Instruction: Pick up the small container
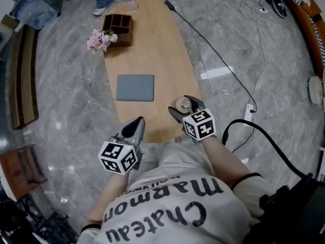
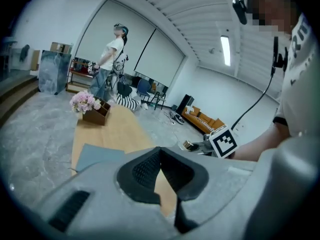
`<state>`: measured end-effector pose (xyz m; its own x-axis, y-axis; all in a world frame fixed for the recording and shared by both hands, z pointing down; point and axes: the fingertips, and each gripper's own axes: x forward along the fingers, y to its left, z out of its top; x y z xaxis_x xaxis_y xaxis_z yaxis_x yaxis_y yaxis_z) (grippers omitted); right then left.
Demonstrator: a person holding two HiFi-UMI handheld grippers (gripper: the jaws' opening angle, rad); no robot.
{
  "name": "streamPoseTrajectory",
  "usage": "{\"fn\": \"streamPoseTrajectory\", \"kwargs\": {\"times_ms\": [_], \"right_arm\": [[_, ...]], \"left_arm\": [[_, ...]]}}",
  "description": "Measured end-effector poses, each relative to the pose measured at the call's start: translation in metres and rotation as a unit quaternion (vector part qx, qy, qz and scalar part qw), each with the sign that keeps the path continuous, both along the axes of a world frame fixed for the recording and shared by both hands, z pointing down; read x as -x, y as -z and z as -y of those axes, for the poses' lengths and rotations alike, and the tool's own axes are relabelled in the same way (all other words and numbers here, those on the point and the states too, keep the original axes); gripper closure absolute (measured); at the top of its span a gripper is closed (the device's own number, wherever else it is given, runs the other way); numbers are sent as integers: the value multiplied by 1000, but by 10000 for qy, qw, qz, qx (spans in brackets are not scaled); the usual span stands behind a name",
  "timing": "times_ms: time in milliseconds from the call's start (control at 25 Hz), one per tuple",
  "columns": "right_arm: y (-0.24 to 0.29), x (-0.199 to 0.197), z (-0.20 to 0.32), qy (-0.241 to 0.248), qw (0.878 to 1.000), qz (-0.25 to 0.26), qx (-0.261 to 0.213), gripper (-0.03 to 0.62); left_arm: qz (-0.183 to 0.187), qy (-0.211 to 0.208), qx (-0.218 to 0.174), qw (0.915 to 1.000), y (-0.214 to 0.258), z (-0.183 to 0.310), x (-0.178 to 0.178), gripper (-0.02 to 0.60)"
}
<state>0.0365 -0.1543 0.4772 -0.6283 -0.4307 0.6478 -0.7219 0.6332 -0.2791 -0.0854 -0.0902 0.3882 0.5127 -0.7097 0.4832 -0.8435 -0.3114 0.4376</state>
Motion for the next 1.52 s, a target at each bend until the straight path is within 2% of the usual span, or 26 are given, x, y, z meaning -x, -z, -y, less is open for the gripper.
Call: {"fn": "streamPoseTrajectory", "kwargs": {"times_ms": [240, 440, 600, 840, 1120, 1240, 1400, 1520], "right_arm": [[100, 16, 26, 32, 9955, 448, -834, 260], [186, 27, 34, 14, 9831, 875, -1610, 260], [257, 35, 30, 60, 9674, 1109, -2276, 260], [354, 48, 13, 94, 9324, 1326, -3361, 260], [437, 61, -43, -141, 9012, 1735, -3968, 260], [456, 65, -73, -263, 8918, 1747, -4164, 260], [467, 73, -113, -470, 8854, 1732, -4288, 260], [469, 78, -145, -631, 8826, 1719, -4330, 260]], "left_arm": [[-223, 127, -733, 9970, 61, 24, 2, 568], [-324, 74, -1427, 9892, 119, 30, 4, 568], [-295, 68, -1894, 9814, 160, 21, 19, 568], [-563, 115, -2518, 9661, 224, 3, 48, 568], [-874, -392, -3385, 9361, 310, -42, 59, 568], [-911, -600, -3542, 9288, 328, -67, 63, 568], [-972, -840, -3660, 9217, 345, -97, 72, 568], [-1070, -928, -3639, 9206, 350, -119, 79, 568]]}}
